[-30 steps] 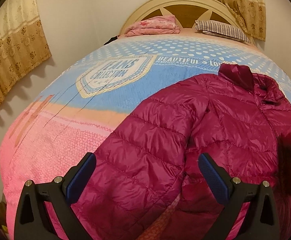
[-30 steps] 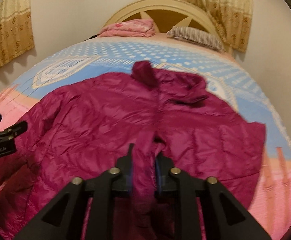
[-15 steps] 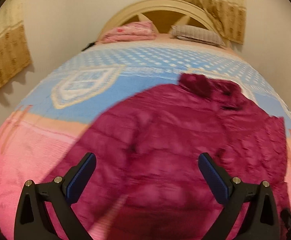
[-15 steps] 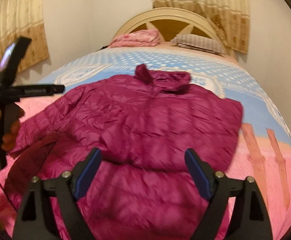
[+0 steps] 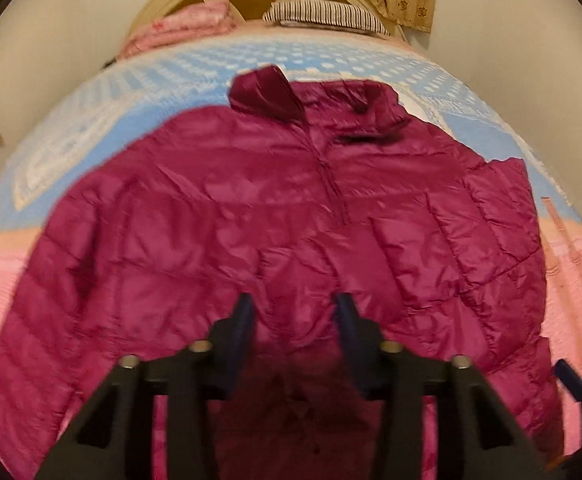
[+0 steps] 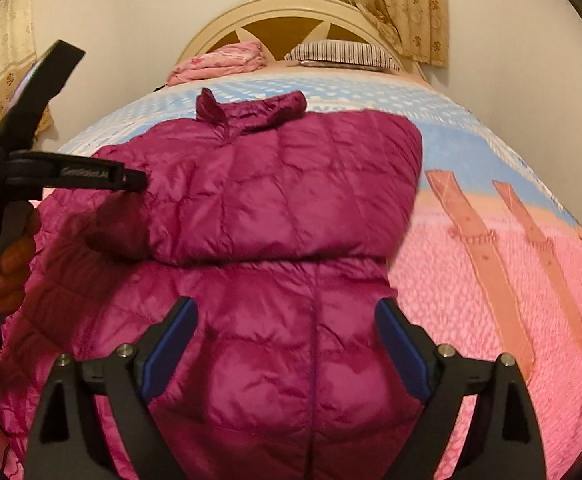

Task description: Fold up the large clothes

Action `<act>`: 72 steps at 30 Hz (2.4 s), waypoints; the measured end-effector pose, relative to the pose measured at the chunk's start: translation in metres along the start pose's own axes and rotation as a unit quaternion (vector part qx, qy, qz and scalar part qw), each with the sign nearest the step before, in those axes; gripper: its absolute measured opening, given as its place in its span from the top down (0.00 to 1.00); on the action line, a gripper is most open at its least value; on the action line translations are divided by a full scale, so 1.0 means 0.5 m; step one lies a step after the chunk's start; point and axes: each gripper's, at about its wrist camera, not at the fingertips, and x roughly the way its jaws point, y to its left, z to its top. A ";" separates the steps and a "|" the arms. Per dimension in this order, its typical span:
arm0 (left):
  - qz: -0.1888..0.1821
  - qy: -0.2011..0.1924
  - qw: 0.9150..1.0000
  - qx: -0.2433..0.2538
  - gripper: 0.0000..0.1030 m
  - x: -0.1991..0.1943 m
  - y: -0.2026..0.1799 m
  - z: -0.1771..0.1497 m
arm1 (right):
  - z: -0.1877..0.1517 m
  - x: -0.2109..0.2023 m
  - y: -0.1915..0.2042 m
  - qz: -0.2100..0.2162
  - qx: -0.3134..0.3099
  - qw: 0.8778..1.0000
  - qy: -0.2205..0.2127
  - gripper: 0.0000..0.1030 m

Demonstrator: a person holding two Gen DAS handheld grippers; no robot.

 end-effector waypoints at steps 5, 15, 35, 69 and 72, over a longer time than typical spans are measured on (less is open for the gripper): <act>0.007 -0.025 1.000 0.018 0.95 -0.020 -0.004 -0.006 | -0.010 0.018 -0.016 0.004 0.018 1.000 0.013 0.10; 0.054 -0.094 0.994 0.031 0.97 -0.122 0.068 -0.009 | -0.018 0.028 -0.026 0.003 0.028 0.999 0.022 0.08; 0.151 -0.115 0.981 0.041 0.71 -0.130 0.140 -0.040 | 0.001 -0.009 -0.038 0.014 0.018 0.998 0.054 0.15; 0.133 -0.046 0.990 -0.005 0.02 0.111 0.102 0.004 | 0.204 0.256 -0.115 -0.022 0.030 0.998 0.048 0.40; 0.126 -0.042 0.991 -0.014 0.01 0.115 0.107 0.002 | 0.207 0.259 -0.108 -0.031 0.021 0.998 0.054 0.39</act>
